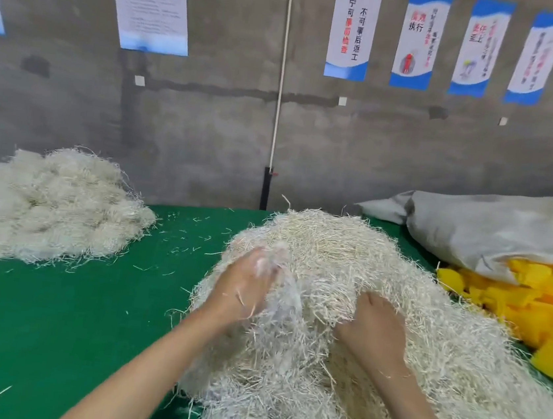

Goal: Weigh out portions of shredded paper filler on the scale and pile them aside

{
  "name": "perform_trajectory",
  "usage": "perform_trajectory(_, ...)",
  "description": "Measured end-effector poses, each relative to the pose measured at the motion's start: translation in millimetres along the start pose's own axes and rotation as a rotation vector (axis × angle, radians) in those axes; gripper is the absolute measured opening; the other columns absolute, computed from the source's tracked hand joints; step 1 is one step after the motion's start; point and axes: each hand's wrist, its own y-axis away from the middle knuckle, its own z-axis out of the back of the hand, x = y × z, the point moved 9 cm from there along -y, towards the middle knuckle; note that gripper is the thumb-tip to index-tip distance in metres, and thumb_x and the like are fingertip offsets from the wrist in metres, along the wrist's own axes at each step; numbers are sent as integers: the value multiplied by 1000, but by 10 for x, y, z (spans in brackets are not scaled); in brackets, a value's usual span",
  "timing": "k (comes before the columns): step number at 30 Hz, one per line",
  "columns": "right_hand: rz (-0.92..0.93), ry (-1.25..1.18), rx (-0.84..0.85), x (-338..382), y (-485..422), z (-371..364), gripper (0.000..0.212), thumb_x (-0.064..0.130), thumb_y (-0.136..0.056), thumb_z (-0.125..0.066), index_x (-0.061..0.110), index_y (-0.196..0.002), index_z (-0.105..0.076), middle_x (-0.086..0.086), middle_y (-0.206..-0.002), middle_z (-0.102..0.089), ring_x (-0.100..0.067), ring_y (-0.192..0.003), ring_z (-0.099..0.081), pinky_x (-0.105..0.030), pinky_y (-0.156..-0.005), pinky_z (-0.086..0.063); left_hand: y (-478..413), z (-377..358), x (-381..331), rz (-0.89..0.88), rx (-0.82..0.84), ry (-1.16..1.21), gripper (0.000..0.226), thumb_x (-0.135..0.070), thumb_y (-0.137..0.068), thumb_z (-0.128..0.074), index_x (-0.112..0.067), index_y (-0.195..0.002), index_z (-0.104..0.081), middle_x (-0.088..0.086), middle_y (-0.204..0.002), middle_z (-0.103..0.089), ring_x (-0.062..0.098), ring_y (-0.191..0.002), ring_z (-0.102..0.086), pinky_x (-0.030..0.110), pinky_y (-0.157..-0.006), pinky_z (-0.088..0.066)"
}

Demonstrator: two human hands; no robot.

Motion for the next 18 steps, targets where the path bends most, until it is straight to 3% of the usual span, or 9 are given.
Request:
perform_trajectory(3,-12,-39,-24,49,-6,97,30,33,-70,-58,15,-93,-56,0,-99,-58,-21,-98,-57,-43,-95,-47,48,-558,30,-37,225,-379,65,-48,-85,-60,-25,-144,-44,-7,-112,-67,11,-86,-70,23,-66,-53)
perform_trajectory(6,-6,-21,-6,-3,-2,77,30,34,-75,-56,15,-98,-58,-1,-103,-58,-21,-99,-55,-45,-99,-44,33,-741,97,-25,248,-341,60,-37,-85,-60,-21,-142,-47,-9,-70,-63,-4,-43,-53,17,-39,-38)
perform_trajectory(8,-28,6,33,-117,-14,52,35,32,-76,-52,13,-105,-58,-3,-113,-59,-22,-104,-55,-44,-99,-41,-6,-709,196,41,228,-263,58,-25,-87,-65,-16,-141,-47,-6,-64,-62,-2,-33,-45,16,-34,-34)
perform_trajectory(13,-93,54,87,-480,-77,-67,50,30,-80,-54,16,-128,-50,-3,-129,-57,-24,-118,-54,-47,-107,-35,-120,-369,137,-68,255,-668,18,-29,-85,-64,-21,-101,-64,-6,-74,-63,2,-53,-52,13,-41,-35)
perform_trajectory(16,-71,75,81,-459,-102,-152,56,30,-85,-58,17,-137,-45,-4,-136,-54,-26,-122,-54,-49,-111,-30,-148,-216,28,-152,205,-780,10,-31,-90,-62,-22,-95,-64,-11,-78,-61,0,-65,-54,13,-49,-36)
perform_trajectory(18,-77,74,86,-494,-101,-171,51,24,-86,-56,16,-135,-46,-4,-136,-54,-26,-120,-56,-50,-111,-32,-152,-82,-17,-193,150,-856,13,-35,-93,-61,-22,-92,-61,-12,-79,-61,2,-69,-58,17,-58,-45)
